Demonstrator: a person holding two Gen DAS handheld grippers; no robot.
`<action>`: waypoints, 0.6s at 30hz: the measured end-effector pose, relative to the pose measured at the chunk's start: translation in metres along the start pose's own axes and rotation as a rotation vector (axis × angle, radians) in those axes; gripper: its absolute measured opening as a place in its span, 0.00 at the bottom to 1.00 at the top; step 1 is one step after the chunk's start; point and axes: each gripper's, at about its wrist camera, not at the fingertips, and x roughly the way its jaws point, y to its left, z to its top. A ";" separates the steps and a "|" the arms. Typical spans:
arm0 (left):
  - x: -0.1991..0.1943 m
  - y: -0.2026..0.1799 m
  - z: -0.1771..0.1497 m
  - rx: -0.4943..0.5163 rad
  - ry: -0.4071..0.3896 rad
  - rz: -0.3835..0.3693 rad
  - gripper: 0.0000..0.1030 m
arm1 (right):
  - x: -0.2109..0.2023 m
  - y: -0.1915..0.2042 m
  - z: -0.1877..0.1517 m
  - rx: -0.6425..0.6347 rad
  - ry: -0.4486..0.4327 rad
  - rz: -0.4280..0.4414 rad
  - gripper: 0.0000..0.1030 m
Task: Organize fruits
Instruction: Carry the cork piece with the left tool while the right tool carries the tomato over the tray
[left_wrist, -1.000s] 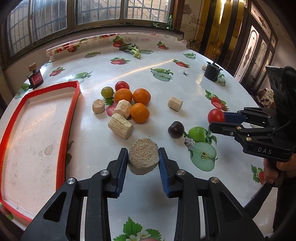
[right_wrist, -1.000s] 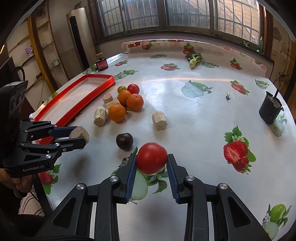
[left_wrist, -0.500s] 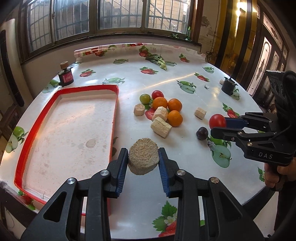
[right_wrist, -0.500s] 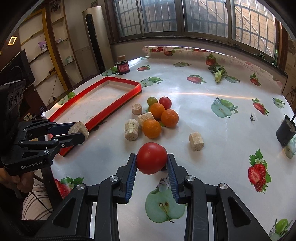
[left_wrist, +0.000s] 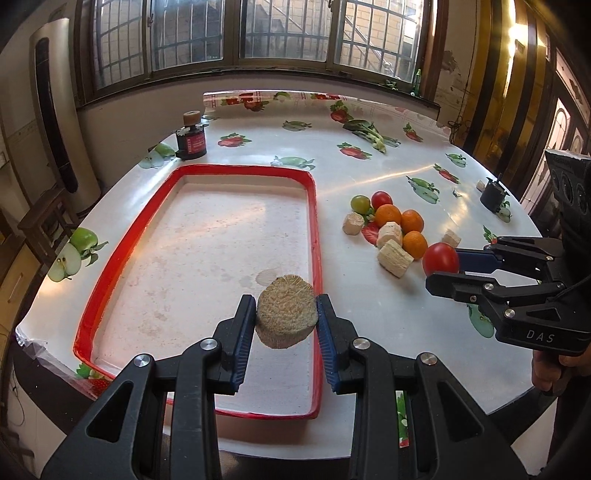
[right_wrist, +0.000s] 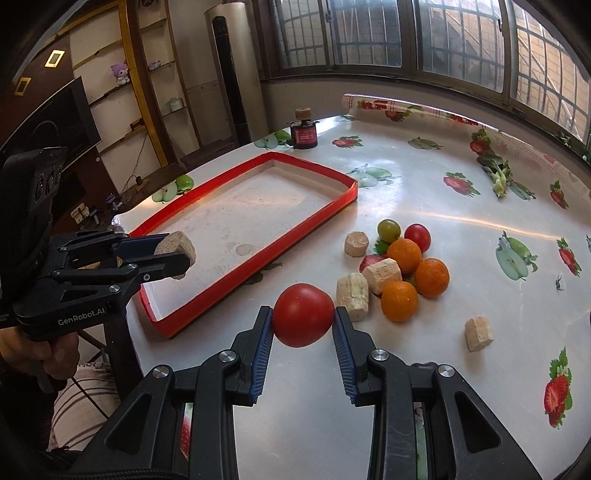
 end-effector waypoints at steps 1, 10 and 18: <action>0.000 0.003 0.000 -0.006 0.000 0.004 0.29 | 0.001 0.004 0.002 -0.006 0.000 0.004 0.32; 0.000 0.026 -0.001 -0.043 0.002 0.034 0.29 | 0.016 0.019 0.016 -0.029 0.006 0.037 0.32; 0.004 0.047 0.001 -0.077 0.009 0.060 0.29 | 0.036 0.031 0.036 -0.049 0.012 0.065 0.32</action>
